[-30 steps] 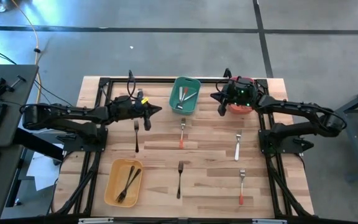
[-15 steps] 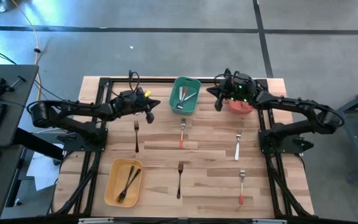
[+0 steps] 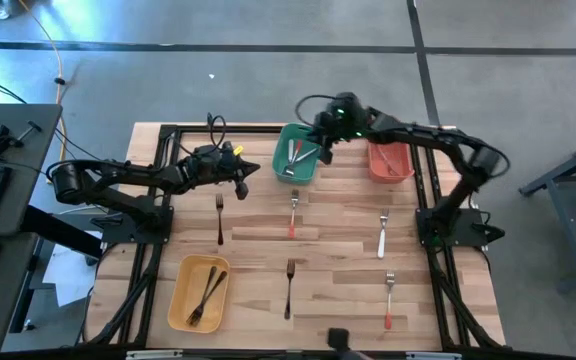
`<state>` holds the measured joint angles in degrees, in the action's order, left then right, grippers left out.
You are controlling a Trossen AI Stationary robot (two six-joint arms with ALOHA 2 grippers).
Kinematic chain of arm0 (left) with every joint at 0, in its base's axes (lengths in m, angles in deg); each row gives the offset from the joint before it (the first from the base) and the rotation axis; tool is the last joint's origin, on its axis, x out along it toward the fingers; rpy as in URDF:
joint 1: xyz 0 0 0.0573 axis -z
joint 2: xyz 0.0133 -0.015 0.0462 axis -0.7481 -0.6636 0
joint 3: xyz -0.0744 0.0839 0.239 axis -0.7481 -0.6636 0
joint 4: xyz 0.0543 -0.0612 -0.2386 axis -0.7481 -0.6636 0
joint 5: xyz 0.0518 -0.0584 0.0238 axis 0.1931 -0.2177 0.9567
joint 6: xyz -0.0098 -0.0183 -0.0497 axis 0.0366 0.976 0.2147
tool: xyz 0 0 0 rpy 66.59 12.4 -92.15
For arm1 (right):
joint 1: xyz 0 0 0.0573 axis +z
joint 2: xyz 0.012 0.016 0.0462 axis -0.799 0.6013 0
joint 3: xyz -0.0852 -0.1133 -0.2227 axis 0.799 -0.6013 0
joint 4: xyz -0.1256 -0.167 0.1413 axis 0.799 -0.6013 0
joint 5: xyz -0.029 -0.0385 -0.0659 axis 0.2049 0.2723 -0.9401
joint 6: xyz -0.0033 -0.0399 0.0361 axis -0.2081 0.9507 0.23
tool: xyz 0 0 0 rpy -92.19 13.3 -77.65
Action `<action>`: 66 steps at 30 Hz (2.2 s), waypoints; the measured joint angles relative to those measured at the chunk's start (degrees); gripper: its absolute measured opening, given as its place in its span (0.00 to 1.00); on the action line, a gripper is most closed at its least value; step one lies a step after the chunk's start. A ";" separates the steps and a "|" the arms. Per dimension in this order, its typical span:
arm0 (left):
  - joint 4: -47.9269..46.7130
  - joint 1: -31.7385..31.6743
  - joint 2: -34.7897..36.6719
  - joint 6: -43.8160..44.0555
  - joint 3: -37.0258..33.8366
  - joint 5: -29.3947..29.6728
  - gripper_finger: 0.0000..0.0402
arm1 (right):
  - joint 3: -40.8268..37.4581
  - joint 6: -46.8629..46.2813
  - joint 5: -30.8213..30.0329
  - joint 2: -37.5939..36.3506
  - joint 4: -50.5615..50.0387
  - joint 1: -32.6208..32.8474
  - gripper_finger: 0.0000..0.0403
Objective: Sort silverware by color (type)
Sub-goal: Put the orange fork into the orange bin
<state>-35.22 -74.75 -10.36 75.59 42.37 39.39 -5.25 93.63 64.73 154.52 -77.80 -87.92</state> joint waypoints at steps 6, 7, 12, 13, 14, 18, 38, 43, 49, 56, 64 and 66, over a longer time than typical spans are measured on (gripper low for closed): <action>-1.49 0.09 0.00 -0.01 0.00 0.00 0.00 | 16.12 13.07 0.04 12.35 -18.95 2.08 0.30; -1.68 0.09 0.00 -0.01 0.00 0.01 0.00 | 18.27 15.49 0.03 14.23 -21.94 2.46 0.31; -2.01 0.09 0.00 -0.01 0.00 0.02 0.00 | 26.01 24.99 0.25 21.04 -32.23 4.19 0.34; -2.18 0.09 0.00 -0.04 0.00 0.02 0.00 | 26.68 26.30 0.25 21.94 -32.76 4.52 0.34; -2.43 0.09 0.00 -0.07 0.00 0.02 0.00 | 27.17 27.18 0.24 22.71 -32.79 4.83 0.34; -3.00 0.09 0.00 -0.17 0.00 0.02 0.00 | 27.28 29.85 0.21 23.87 -31.85 5.77 0.34; -2.82 0.09 0.00 -0.99 -0.02 0.07 0.00 | 27.28 33.56 -3.68 28.89 -27.07 4.87 0.34; -2.82 0.09 0.00 -1.10 -0.02 0.07 0.00 | 27.29 33.71 -3.44 29.36 -26.78 4.89 0.34; -2.80 0.09 0.00 -1.10 -0.02 0.08 0.00 | 27.62 33.42 -3.53 30.45 -26.23 4.91 0.34; -2.80 0.09 0.00 -1.10 -0.02 0.07 0.00 | 29.16 33.51 -3.69 30.94 -27.90 4.91 0.34; -2.83 0.09 0.00 -1.10 -0.02 0.07 0.00 | 29.28 33.74 -5.20 30.92 -32.85 4.78 0.34; -2.83 0.09 0.00 -1.10 -0.02 0.08 0.00 | 29.67 33.64 -5.93 30.89 -33.72 4.70 0.34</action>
<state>-38.05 -74.67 -10.36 74.49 42.35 39.47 24.42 127.26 58.81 185.42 -111.53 -83.23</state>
